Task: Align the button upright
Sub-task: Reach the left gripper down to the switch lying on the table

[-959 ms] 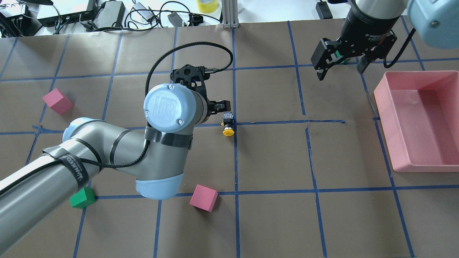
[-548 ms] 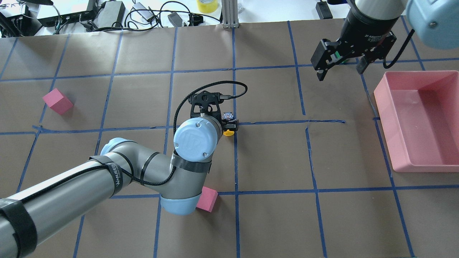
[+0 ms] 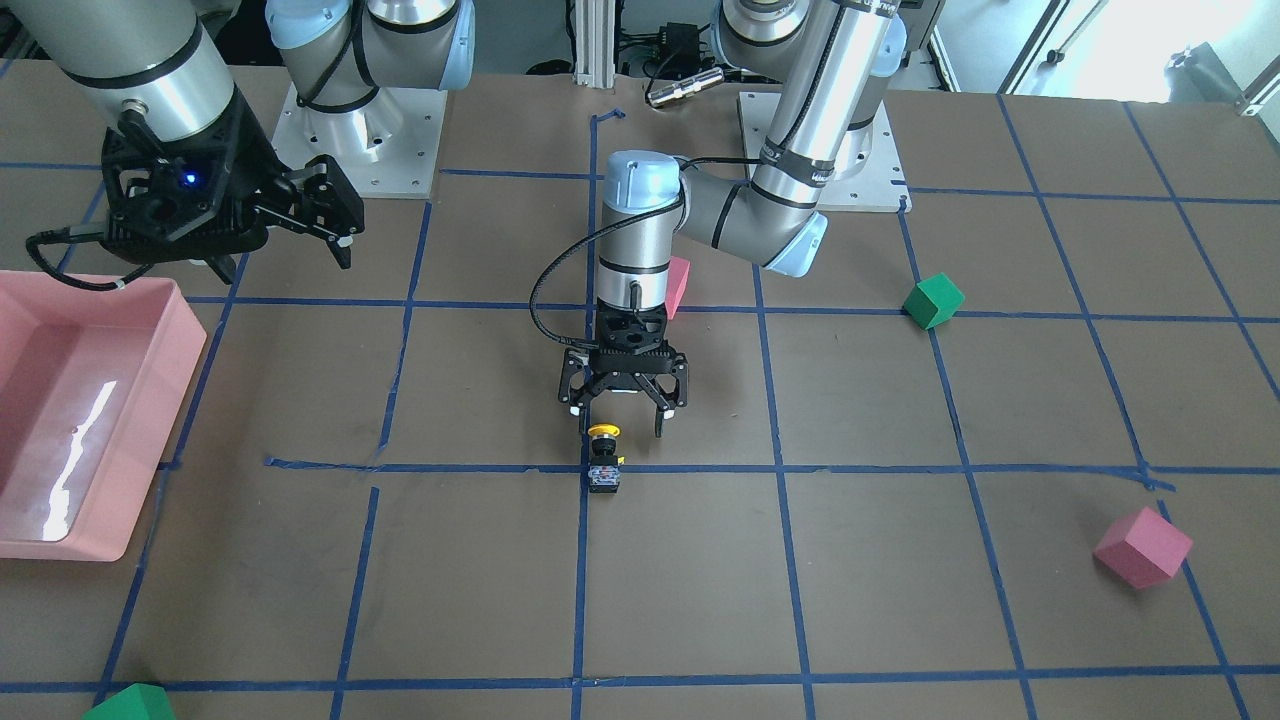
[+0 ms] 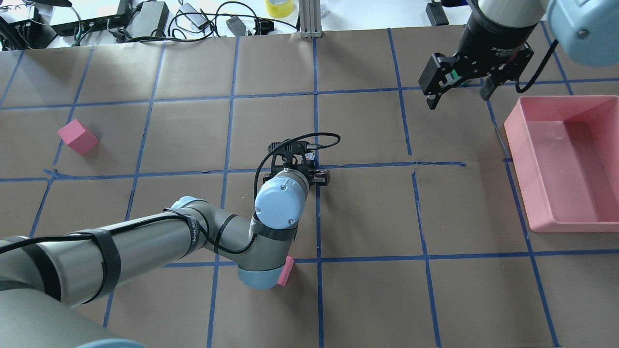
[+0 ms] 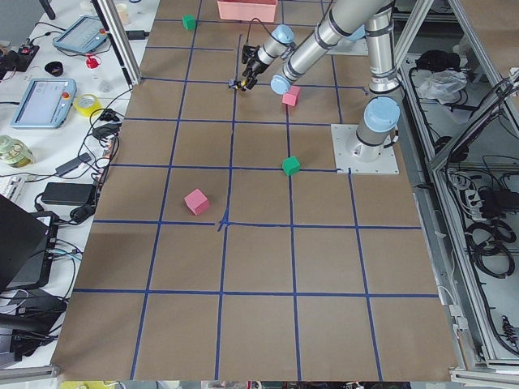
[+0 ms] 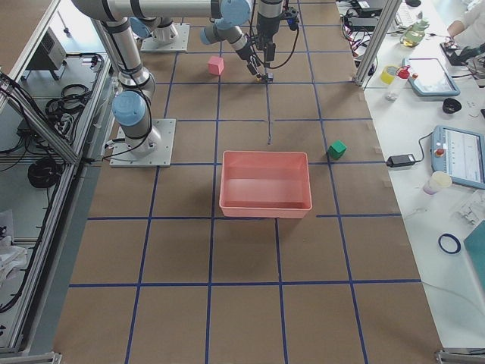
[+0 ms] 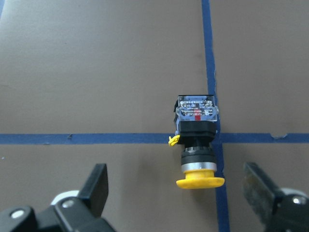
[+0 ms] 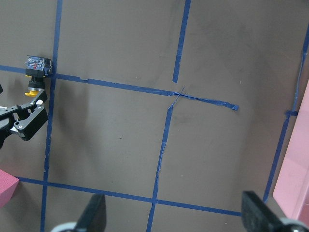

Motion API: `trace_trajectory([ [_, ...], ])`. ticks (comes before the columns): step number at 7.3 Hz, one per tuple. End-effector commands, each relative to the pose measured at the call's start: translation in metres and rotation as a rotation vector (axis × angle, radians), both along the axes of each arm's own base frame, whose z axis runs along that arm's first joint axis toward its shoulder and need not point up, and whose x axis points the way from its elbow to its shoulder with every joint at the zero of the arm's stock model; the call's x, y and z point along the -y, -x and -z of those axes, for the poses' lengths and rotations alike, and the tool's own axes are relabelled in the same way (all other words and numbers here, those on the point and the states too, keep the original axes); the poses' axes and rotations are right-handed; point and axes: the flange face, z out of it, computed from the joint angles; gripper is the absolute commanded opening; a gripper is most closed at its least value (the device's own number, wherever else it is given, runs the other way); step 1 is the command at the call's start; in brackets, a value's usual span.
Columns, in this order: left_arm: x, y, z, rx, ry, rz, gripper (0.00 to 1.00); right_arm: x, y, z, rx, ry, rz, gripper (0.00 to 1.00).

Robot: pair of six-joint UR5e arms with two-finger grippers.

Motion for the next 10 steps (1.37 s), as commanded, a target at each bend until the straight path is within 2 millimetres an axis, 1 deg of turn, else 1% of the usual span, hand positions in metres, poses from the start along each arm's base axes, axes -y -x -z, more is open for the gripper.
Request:
trace_trajectory([
  [1,-0.003,0.017,0.015,0.001,0.008,0.038,1.0,0.001,0.004,0.0,-0.009,0.0,0.009,1.0],
  [2,-0.002,0.019,0.013,0.011,0.015,0.058,1.0,0.001,0.004,0.0,-0.009,0.0,0.01,1.0],
  [3,0.002,0.02,0.011,0.019,0.023,0.073,0.84,0.001,0.005,0.0,-0.009,0.0,0.009,1.0],
  [4,0.001,0.02,0.011,0.025,0.022,0.082,0.62,0.001,0.005,0.0,-0.009,0.0,0.012,1.0],
  [5,0.0,0.02,0.01,0.032,0.025,0.094,0.37,0.001,0.005,0.0,-0.008,0.0,0.013,1.0],
  [6,0.0,0.018,0.01,0.034,0.022,0.092,0.08,0.001,0.005,0.0,-0.009,0.0,0.013,1.0],
  [7,-0.001,0.019,0.01,0.034,0.018,0.095,0.0,0.001,0.005,0.0,-0.009,0.001,0.015,1.0],
  [8,0.002,0.019,-0.003,0.035,0.036,0.103,0.0,0.002,0.005,0.001,-0.008,-0.002,0.015,1.0],
  [9,0.01,0.016,-0.015,0.047,0.055,0.109,0.0,0.002,0.005,0.001,-0.009,-0.001,0.015,1.0],
  [10,0.025,0.011,-0.027,0.072,-0.03,0.094,0.0,0.002,0.006,0.001,-0.008,0.0,0.015,1.0],
])
